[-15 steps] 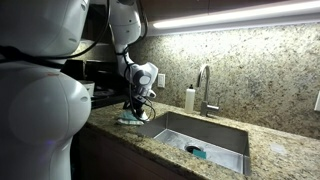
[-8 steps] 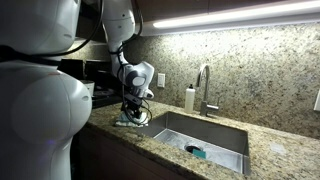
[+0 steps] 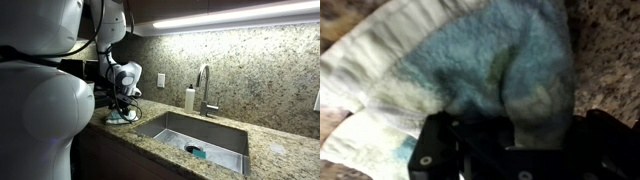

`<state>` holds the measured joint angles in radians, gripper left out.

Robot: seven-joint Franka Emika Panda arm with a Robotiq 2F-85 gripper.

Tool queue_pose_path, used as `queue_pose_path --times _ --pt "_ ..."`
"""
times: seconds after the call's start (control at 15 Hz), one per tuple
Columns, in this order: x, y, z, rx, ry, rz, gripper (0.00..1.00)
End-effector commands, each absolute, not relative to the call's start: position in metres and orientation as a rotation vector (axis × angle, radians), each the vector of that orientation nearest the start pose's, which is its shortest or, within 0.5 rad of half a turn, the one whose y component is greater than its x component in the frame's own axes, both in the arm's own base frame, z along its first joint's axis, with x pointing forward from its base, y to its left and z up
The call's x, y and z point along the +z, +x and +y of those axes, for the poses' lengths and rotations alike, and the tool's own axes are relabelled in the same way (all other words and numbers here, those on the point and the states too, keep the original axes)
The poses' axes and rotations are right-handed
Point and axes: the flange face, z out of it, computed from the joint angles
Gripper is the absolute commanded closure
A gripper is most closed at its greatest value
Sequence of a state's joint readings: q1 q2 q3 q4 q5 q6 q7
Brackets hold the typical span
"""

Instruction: Use the towel to wipe the countertop

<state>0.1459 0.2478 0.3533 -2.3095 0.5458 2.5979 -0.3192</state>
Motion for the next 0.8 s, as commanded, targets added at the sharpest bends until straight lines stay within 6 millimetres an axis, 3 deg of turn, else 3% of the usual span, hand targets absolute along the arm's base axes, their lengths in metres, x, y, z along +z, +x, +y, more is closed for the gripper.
queue_pose_path --times 0.0,0.73 --pt "0.206 0.464 0.315 0.111 -2.630 -0.646 1.00" --pt "0.205 0.487 0.438 0.254 -2.448 -1.057 1.00"
